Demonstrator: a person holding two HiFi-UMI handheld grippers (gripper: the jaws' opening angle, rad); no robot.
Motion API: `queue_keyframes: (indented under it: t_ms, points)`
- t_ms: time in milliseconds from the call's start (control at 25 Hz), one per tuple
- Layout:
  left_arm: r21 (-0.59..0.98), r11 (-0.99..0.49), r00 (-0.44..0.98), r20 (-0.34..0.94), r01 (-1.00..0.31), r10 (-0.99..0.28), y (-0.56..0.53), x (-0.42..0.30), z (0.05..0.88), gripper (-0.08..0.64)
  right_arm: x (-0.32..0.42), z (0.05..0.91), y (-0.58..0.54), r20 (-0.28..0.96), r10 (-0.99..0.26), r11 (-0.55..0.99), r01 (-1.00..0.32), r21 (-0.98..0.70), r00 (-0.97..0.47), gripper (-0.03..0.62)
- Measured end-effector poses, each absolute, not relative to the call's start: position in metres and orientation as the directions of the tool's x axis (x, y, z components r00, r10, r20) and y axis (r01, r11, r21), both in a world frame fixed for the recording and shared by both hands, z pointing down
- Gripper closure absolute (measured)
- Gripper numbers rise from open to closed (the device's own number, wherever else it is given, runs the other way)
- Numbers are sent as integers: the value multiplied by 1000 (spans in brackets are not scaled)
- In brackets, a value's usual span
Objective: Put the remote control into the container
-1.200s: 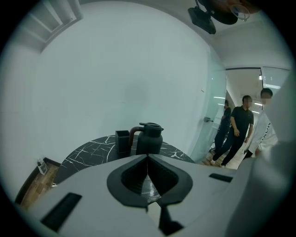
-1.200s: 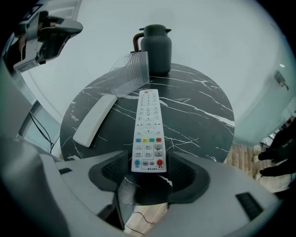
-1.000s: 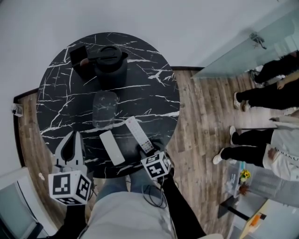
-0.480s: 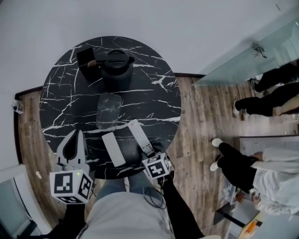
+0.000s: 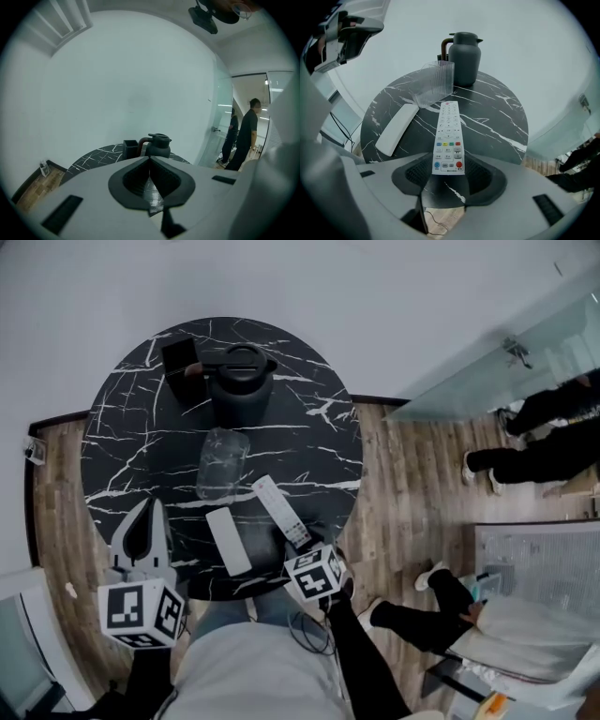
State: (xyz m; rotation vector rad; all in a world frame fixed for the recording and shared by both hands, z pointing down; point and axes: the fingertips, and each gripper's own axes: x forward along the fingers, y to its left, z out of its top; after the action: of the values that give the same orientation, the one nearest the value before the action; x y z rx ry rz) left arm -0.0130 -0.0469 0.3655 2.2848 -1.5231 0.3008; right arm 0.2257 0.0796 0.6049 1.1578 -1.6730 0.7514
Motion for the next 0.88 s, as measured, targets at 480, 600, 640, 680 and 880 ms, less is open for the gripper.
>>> queue_keyframes:
  t_ms: [480, 600, 640, 680, 880]
  points:
    - [204, -322, 376, 348, -924, -859, -47, -26, 359, 549, 221, 564, 51, 893, -447, 487, -851, 195, -51, 377]
    - [205, -318, 373, 345, -925, -861, -47, -28, 358, 549, 219, 554, 45, 880, -472, 500, -837, 223, -47, 377]
    - [205, -317, 371, 344, -926, -863, -47, -29, 358, 549, 219, 550, 42, 876, -481, 502, -834, 230, -48, 377]
    - [206, -316, 370, 343, -926, -863, -47, -29, 357, 549, 218, 546, 40, 871, -489, 504, -831, 237, -48, 377]
    - [208, -314, 369, 334, -926, -867, -47, -30, 355, 549, 220, 529, 31, 849, -526, 505, -818, 274, -40, 377]
